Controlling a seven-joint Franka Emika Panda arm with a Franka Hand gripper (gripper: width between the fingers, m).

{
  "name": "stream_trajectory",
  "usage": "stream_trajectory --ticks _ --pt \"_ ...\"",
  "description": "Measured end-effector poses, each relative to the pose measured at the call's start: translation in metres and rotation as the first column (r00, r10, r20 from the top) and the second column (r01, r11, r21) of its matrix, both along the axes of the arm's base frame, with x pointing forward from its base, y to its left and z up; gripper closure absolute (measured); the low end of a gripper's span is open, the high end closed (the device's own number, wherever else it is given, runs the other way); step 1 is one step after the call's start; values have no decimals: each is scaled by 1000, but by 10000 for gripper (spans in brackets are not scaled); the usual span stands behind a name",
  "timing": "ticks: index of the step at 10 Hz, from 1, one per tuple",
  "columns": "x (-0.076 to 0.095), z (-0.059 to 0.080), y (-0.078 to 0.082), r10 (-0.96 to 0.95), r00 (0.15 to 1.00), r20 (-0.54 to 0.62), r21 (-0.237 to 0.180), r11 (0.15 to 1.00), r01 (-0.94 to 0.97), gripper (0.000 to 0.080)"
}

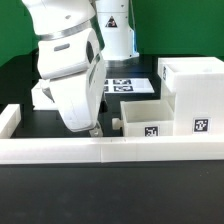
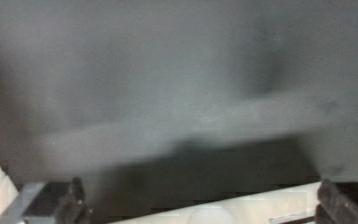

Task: Assemble drawer

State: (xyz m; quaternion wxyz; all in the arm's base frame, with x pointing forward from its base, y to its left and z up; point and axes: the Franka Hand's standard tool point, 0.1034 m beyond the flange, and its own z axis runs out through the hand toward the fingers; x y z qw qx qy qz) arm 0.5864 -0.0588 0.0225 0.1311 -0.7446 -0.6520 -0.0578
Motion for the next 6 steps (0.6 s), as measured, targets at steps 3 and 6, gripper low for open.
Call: stream_trajectory --ticks 3,6 --pt "-2 -9 10 74 997 16 17 997 -75 150" --pt "-1 -11 25 101 994 46 15 995 -101 150"
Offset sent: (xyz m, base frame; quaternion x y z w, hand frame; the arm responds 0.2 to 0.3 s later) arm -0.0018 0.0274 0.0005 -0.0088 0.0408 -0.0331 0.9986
